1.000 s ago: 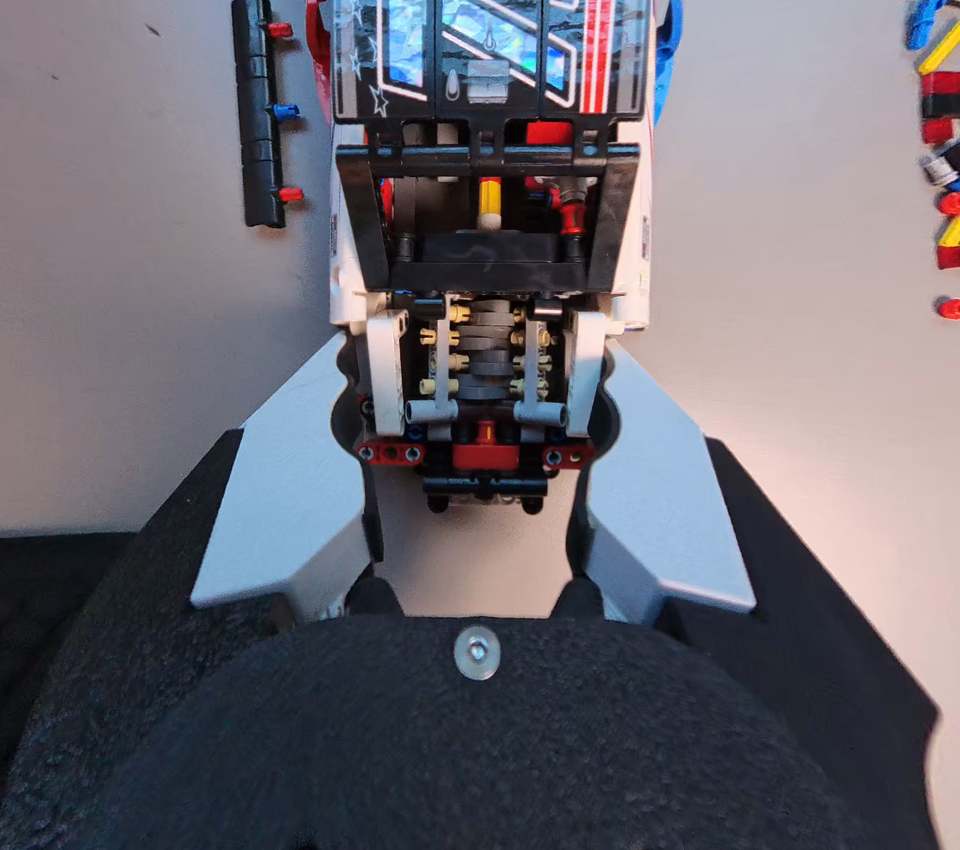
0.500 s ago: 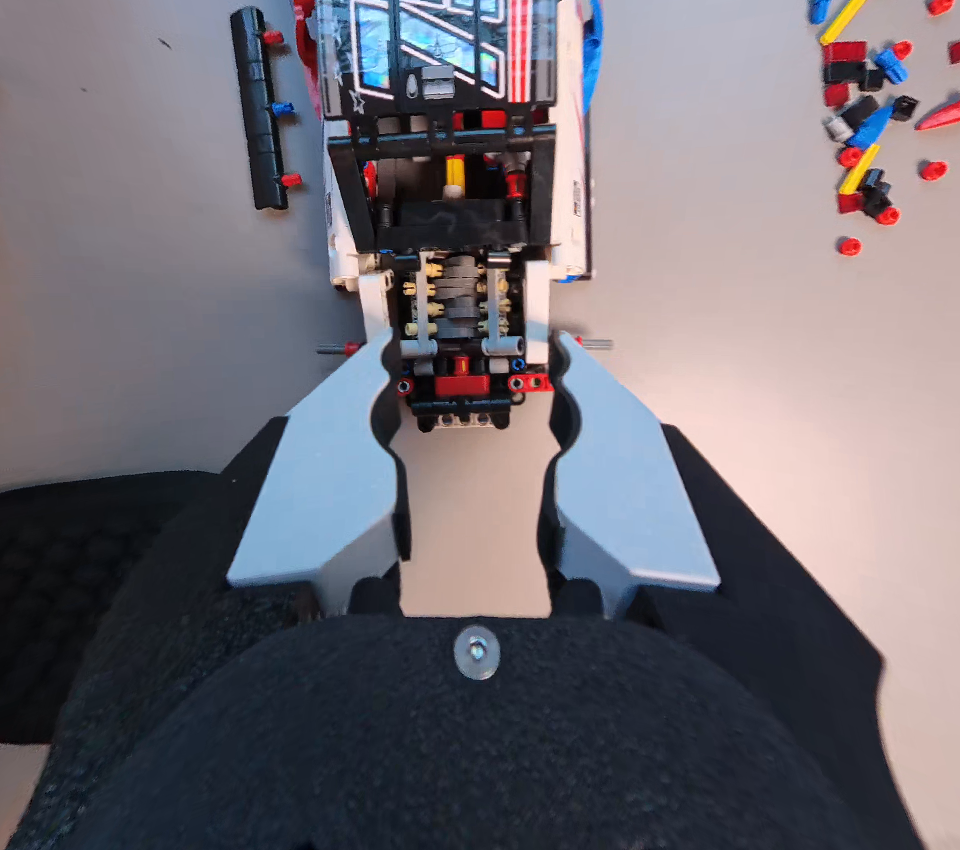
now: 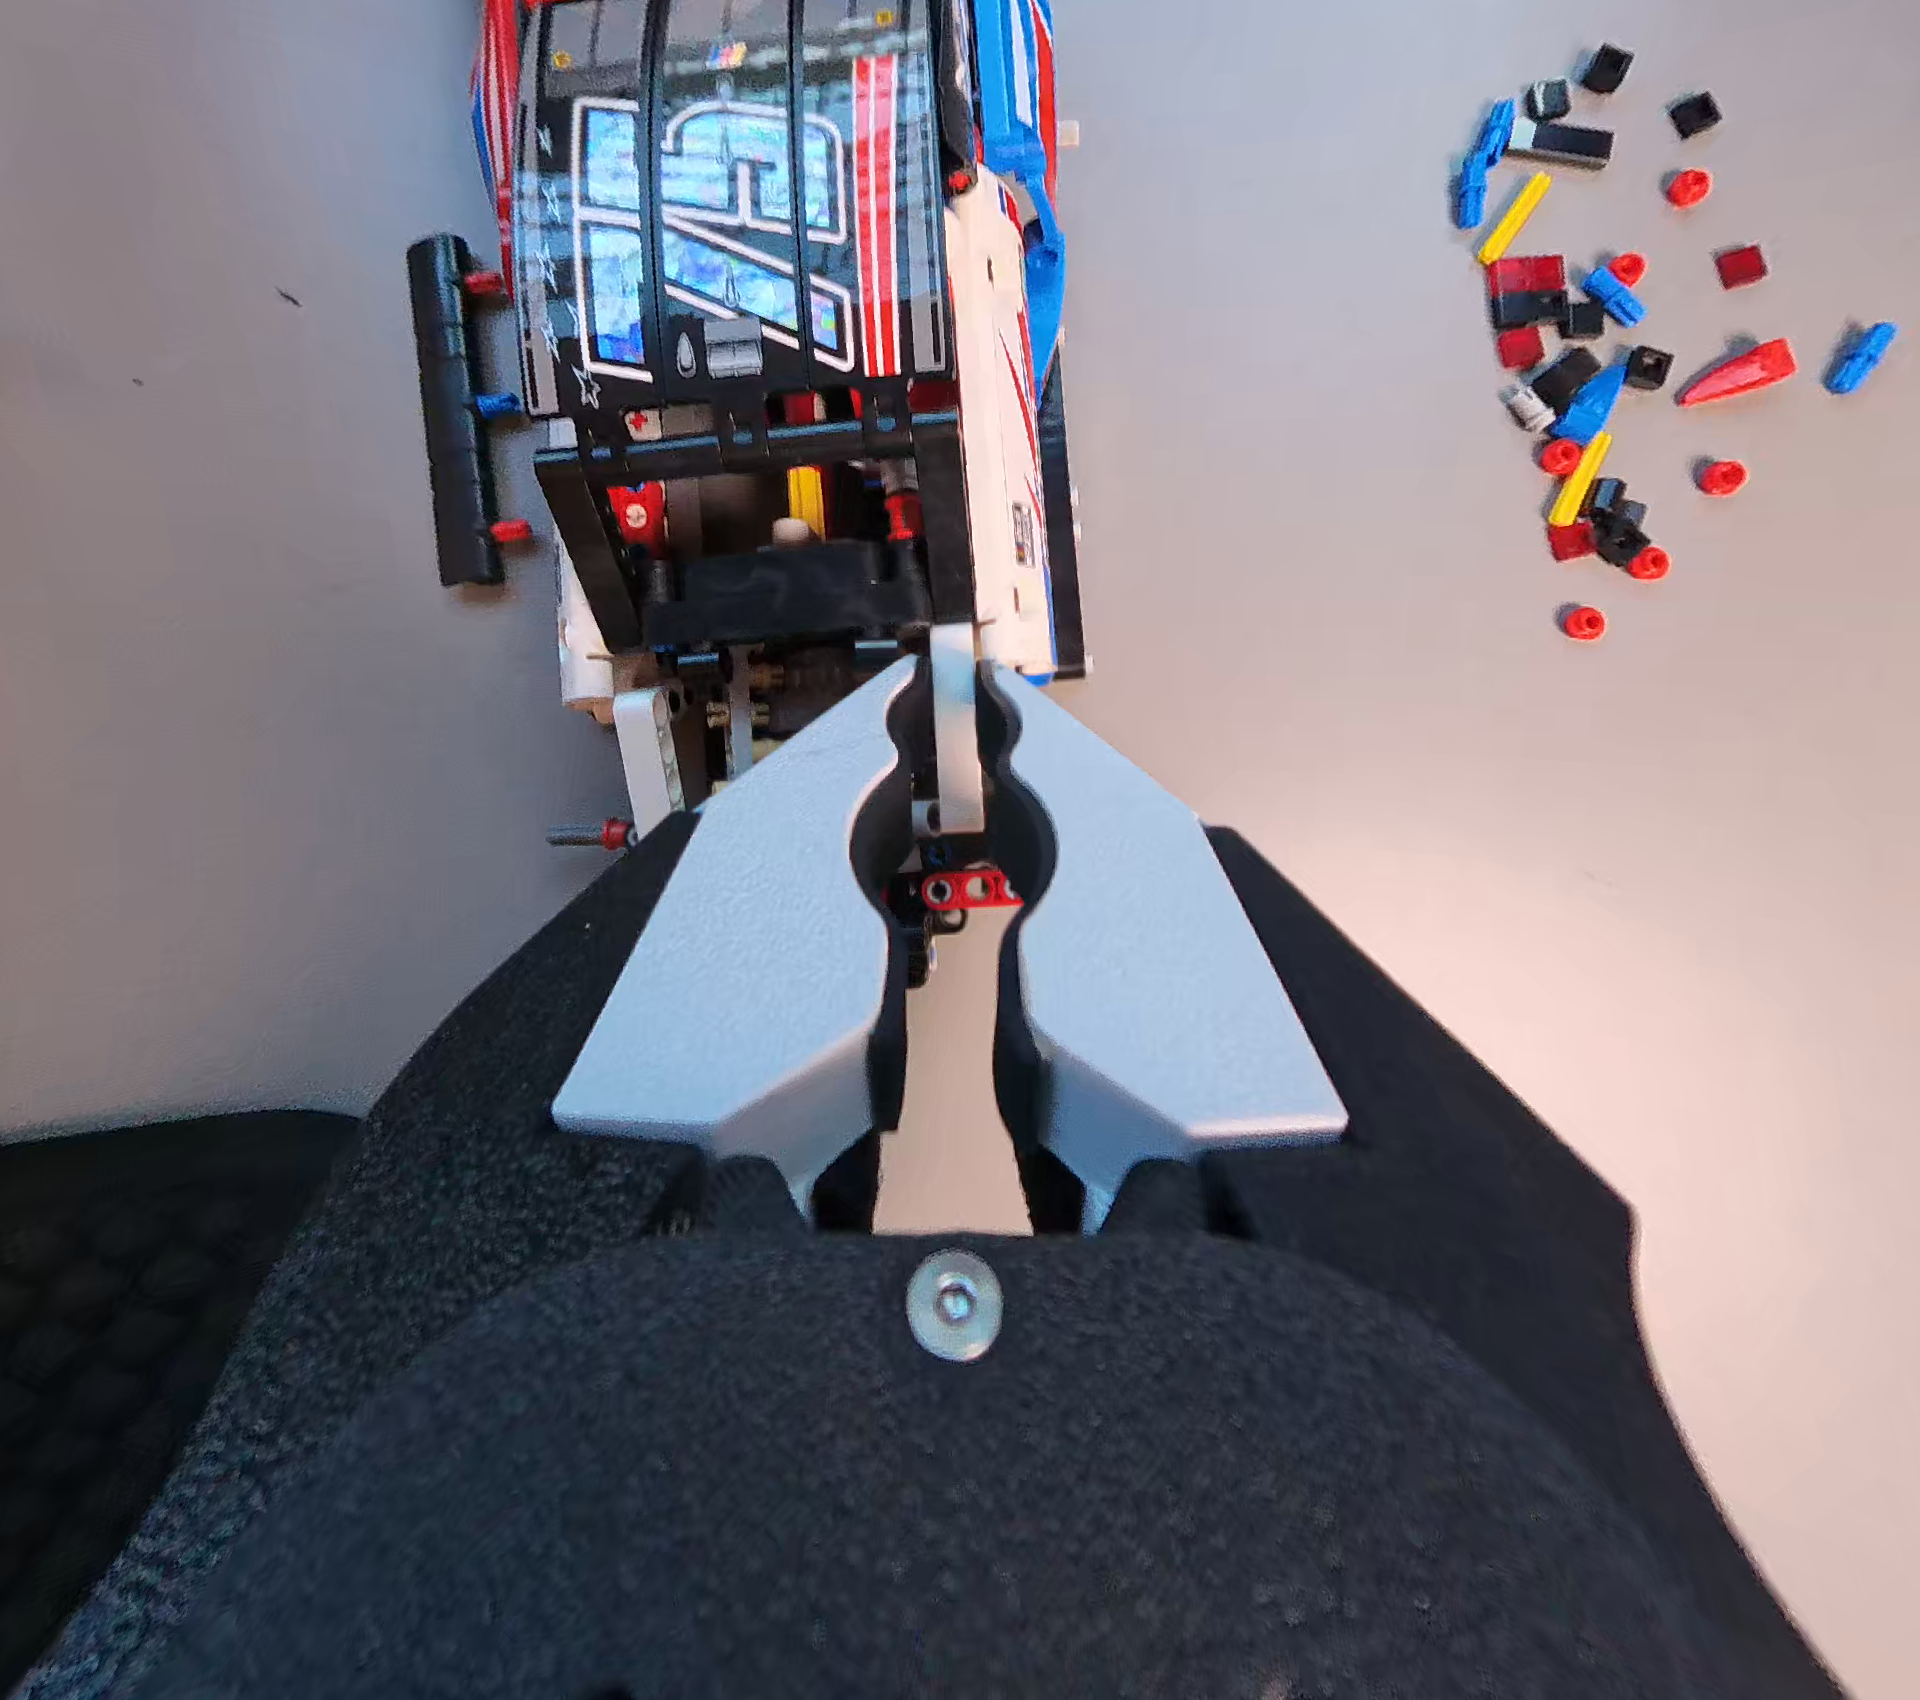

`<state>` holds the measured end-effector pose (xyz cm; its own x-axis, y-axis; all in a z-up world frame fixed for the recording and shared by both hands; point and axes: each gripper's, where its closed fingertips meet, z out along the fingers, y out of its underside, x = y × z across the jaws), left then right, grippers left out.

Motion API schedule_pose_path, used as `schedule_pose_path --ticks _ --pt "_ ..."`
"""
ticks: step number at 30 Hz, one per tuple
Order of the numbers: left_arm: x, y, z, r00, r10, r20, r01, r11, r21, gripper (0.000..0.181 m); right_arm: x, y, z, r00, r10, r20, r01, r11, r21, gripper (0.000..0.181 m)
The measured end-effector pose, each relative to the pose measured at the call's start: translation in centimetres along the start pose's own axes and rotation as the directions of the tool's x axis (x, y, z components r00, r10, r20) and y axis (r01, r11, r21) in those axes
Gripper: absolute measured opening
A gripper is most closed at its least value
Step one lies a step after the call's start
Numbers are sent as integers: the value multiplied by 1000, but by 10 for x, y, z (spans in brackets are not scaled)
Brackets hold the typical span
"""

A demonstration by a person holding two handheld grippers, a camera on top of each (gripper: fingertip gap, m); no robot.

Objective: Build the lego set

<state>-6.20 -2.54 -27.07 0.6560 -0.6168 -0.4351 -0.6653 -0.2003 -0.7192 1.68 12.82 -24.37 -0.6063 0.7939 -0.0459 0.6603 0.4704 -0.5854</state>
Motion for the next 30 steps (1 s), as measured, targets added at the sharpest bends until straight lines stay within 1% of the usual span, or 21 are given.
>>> schedule_pose_path --ticks 2,3,4,5,6,7,8,10,12,14,16,19,21,24,26,28,30 --pt "-1 0 0 1000 0 2 0 1000 5 60 0 0 -1 1000 3 -17 -2 1000 10 6" --pt "-1 0 -1 1000 -5 5 4 1000 8 61 3 0 -3 999 7 -41 -6 1000 20 13" --pt "-2 0 -1 1000 -8 8 8 1000 9 62 4 0 -6 998 6 -61 -5 1000 23 28" --pt "-3 0 -1 1000 -9 13 9 1000 9 63 0 -1 -11 999 7 -48 -5 999 34 50" --pt "-3 0 -2 1000 -12 17 12 1000 10 64 -5 -5 -15 999 3 -44 -1 999 52 67" --pt "-3 0 -2 1000 -18 18 18 1000 14 64 -13 -9 -16 999 -24 -42 26 998 60 87" --pt "-4 1 -2 1000 -26 18 26 999 19 64 -20 -12 -15 996 -61 -62 65 996 56 101" --pt "-4 1 -3 999 -39 12 38 999 26 64 -34 -12 0 988 -125 -85 127 992 10 121" --pt "-4 1 -2 999 -40 5 40 999 25 65 -40 -12 20 983 -152 -104 151 988 -18 131" --pt "-4 1 -2 999 -32 8 32 999 21 65 -36 -13 36 979 -160 -123 157 987 -31 124" --pt "-3 0 -2 1000 -13 20 13 1000 12 64 -31 -8 47 981 -166 -100 159 985 -69 118" --pt "-2 -1 -3 999 2 37 -2 1000 10 66 -27 -7 49 984 -173 -41 168 981 -98 118" --pt "-6 -1 -5 998 0 66 -1 1000 20 72 -27 -6 47 987 -162 10 162 979 -125 118" --pt "-15 -3 -9 991 20 131 -25 999 38 84 -27 -10 40 989 -90 119 105 987 -125 118" --pt "-21 -7 -8 983 50 177 -59 997 44 90 -29 -13 34 974 -18 227 47 991 -124 118" --pt "-32 -13 -4 966 110 234 -120 992 28 95 -33 -19 27 928 75 366 -30 991 -127 118" --pt "-43 -21 6 955 147 256 -159 987 24 97 -35 -24 22 871 142 471 -86 987 -137 118"
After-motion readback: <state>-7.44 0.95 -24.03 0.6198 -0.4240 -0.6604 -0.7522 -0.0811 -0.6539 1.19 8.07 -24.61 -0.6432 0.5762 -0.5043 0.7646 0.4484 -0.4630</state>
